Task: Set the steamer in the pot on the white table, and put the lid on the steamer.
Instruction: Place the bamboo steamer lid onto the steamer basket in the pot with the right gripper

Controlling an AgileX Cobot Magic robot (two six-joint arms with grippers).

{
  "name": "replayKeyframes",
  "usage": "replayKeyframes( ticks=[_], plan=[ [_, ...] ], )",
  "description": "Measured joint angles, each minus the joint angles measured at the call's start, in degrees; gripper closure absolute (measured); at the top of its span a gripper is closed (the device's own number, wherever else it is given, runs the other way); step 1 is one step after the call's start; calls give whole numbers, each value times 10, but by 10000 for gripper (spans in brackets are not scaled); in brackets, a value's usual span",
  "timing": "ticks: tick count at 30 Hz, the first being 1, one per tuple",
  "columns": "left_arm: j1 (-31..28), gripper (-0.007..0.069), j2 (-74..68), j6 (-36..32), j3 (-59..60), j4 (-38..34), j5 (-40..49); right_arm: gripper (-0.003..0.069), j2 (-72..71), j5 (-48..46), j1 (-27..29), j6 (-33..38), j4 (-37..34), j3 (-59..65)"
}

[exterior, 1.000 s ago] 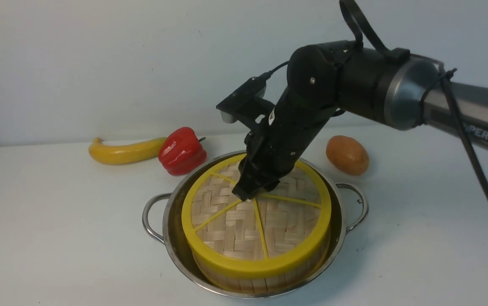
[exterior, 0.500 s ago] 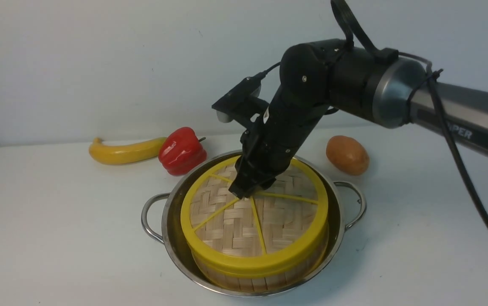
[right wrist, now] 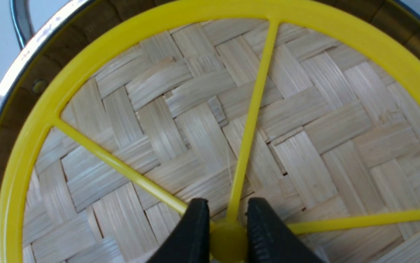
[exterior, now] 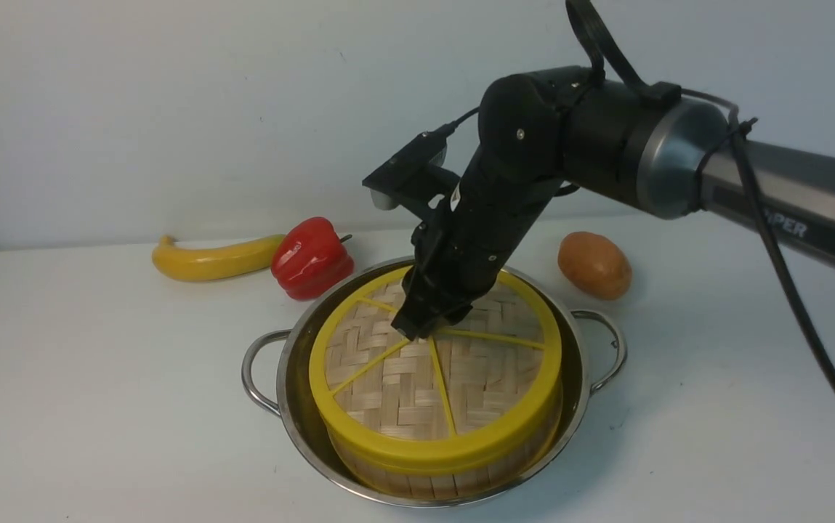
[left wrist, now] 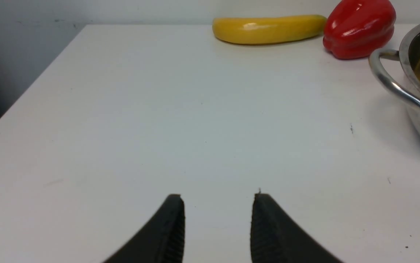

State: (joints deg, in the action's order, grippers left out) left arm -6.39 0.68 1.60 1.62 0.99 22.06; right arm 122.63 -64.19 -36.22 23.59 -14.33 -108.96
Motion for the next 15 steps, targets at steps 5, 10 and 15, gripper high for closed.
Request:
replayKeyframes(
  ticks=[5,10,15],
  plan=[
    [0,377,0,0,0,0,0,444,0,-7,0,1,0,0],
    [0,377,0,1,0,0,0,223,3,1,0,1,6,0],
    [0,377,0,1,0,0,0,180,-20,39,0,0,45,1]
  ],
)
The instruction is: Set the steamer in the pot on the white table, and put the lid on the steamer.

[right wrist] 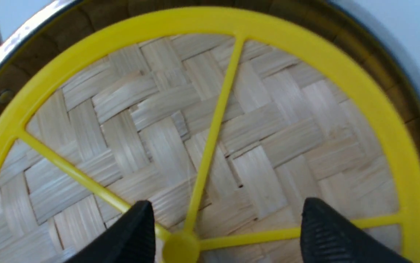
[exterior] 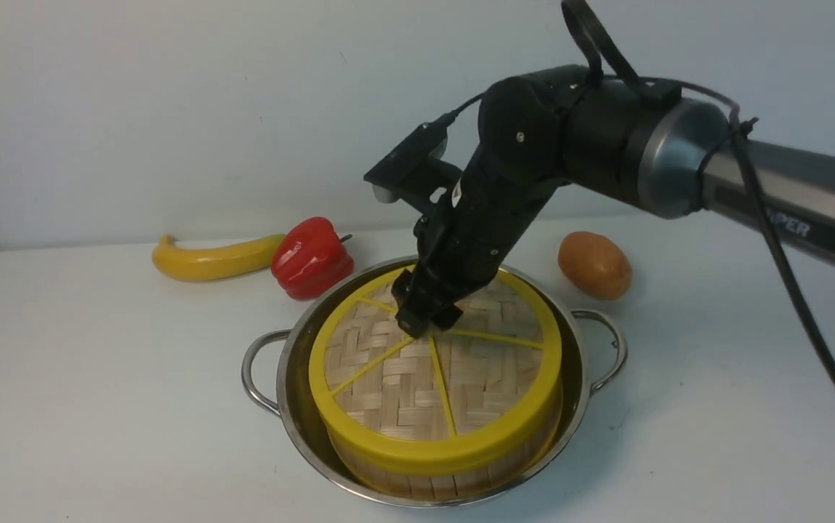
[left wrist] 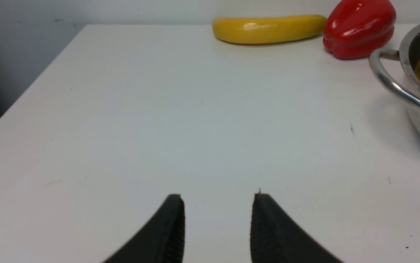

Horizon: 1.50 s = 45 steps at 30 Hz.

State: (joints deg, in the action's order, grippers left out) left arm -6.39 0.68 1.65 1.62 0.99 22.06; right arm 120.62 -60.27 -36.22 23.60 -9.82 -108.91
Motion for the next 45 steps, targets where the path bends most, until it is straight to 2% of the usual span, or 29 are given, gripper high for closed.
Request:
replayKeyframes(
  ticks=[4,9,10,11,16,17,18,19,24,26,27,28,29,30,31,34,39,42,43,44,45],
  plan=[
    [0,377,0,-1,0,0,0,197,-61,41,0,-22,34,0],
    [0,377,0,-1,0,0,0,258,-134,88,0,-81,44,0],
    [0,377,0,-1,0,0,0,303,-161,108,0,-105,46,0],
    [0,377,0,-1,0,0,0,317,-168,112,0,-112,46,0],
    [0,377,0,-1,0,0,0,588,-239,143,0,-164,72,0],
    [0,377,0,-1,0,0,0,598,-241,143,0,-165,74,0],
    [0,377,0,-1,0,0,0,655,-254,147,0,-168,89,0],
    [0,377,0,-1,0,0,0,678,-262,151,0,-170,101,0],
    [0,377,0,-1,0,0,0,692,-293,142,0,-175,131,0],
    [0,377,0,-1,0,0,0,692,-307,105,0,-177,140,0],
    [0,377,0,-1,0,0,0,692,-318,53,1,-182,157,0],
    [0,377,0,-1,0,0,0,692,-320,53,1,-183,157,0],
    [0,377,0,-1,0,0,0,692,-335,-12,6,-206,179,0],
    [0,377,0,-1,0,0,0,692,-337,-21,7,-210,183,0],
    [0,377,0,-1,0,0,0,692,-355,-87,21,-249,215,0],
    [0,377,0,-1,0,0,0,691,-402,-118,51,-319,273,13],
    [0,377,0,0,0,0,0,690,-533,-114,97,-354,283,105],
    [0,377,0,0,0,0,0,689,-686,-22,152,-354,269,250],
    [0,377,0,0,0,0,0,689,-704,-7,159,-354,267,260],
    [0,377,0,0,0,0,0,687,-767,55,191,-358,257,340],
    [0,377,0,0,0,0,0,687,-794,78,204,-361,252,372]
  ],
)
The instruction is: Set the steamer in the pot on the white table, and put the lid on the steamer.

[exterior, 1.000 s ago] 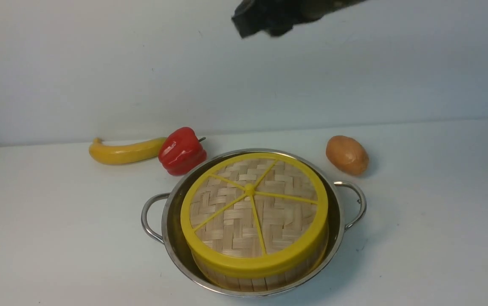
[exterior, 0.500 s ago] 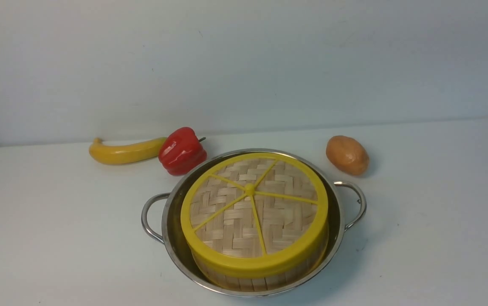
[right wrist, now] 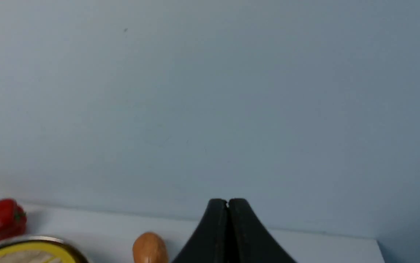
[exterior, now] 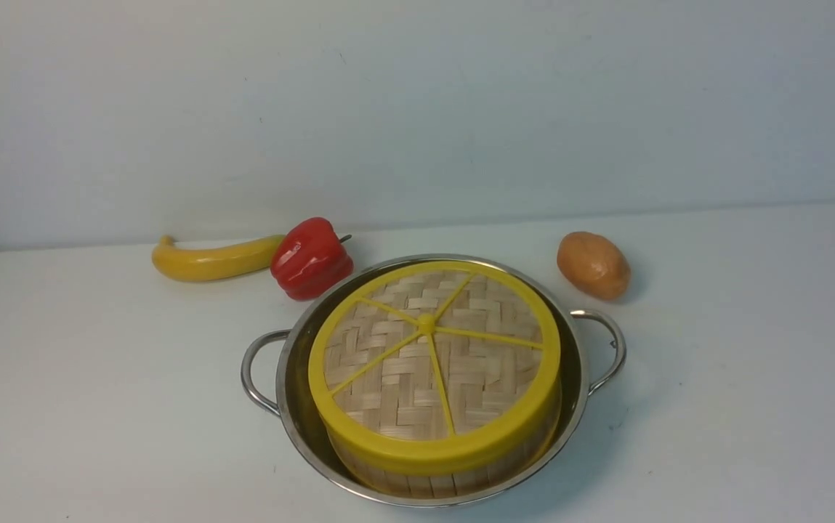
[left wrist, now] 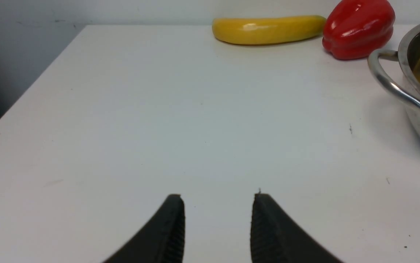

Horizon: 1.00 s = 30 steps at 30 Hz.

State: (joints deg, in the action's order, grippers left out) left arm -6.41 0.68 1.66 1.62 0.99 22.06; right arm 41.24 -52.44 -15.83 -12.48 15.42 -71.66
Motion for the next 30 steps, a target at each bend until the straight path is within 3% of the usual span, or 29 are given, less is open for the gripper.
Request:
replayKeyframes(
  ticks=[4,9,18,30],
  plan=[
    [0,377,0,0,0,0,0,684,-184,165,87,-19,-23,233],
    [0,377,0,0,0,0,0,683,-325,273,138,-23,-23,436],
    [0,377,0,0,0,0,0,676,-417,294,145,-28,-30,626],
    [0,377,0,-1,0,0,0,666,-417,293,145,-40,-15,729]
  ],
)
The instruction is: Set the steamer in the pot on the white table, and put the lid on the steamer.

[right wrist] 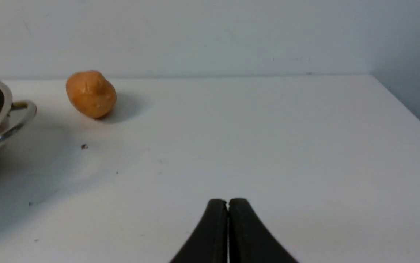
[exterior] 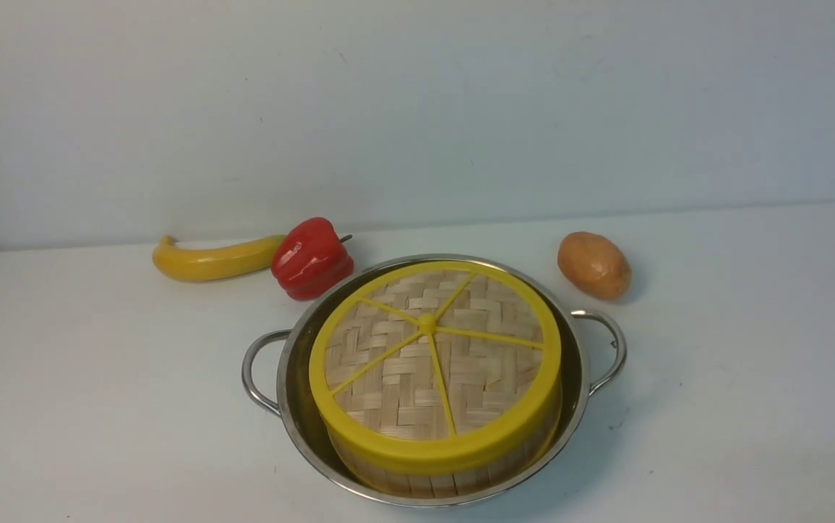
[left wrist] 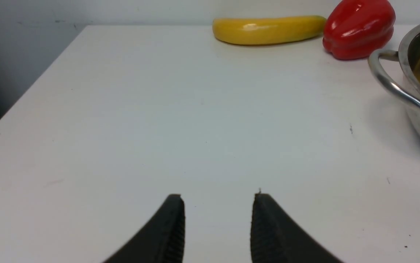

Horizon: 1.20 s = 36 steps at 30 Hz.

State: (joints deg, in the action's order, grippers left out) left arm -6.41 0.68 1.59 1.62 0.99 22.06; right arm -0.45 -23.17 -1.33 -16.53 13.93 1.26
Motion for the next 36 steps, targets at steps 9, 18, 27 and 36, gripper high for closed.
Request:
replayKeyframes(
  ticks=[9,18,27,36],
  plan=[
    [0,377,0,0,0,0,0,660,0,-1,0,3,0,0],
    [0,377,0,0,0,0,0,650,0,-2,0,50,-29,0],
    [0,377,0,1,0,0,0,645,0,1,0,184,-124,0],
    [0,377,0,1,0,0,0,645,0,1,0,178,-122,0]
  ],
)
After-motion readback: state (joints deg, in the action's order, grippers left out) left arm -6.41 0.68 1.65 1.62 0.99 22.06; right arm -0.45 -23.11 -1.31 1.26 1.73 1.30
